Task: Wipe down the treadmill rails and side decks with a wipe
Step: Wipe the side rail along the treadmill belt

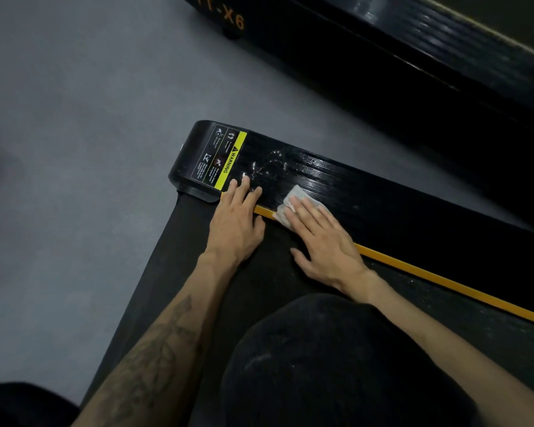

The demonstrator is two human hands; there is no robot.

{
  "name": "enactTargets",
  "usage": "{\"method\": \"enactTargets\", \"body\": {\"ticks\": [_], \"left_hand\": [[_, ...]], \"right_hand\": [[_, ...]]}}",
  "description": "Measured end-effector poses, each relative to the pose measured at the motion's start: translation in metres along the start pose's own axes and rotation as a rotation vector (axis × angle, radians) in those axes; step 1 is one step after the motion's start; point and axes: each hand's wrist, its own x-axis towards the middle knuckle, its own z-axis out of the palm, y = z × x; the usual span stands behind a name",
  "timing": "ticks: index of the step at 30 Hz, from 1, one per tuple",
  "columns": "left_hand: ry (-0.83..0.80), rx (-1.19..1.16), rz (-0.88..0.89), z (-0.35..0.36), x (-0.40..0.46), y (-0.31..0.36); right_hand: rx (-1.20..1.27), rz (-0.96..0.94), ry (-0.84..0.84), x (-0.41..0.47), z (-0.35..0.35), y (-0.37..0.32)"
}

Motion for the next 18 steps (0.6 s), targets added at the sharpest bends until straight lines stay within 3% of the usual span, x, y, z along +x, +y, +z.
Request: {"method": "enactTargets", "body": {"ticks": [6,13,18], "left_hand": [[-0.005,-0.018,0.011,-0.003,-0.001,0.002],[-0.054,-0.008,0.007,-0.007,-0.001,0.001],[-0.02,-0.03,-0.022,-0.002,0.002,0.006]], "right_hand": [[0.083,0.204,0.0,0.051,-0.012,-0.029],[0.036,-0.062,-0.072,0.021,-0.011,-0.007],[0.014,0.075,-0.033,0.034,-0.022,0.019]]}}
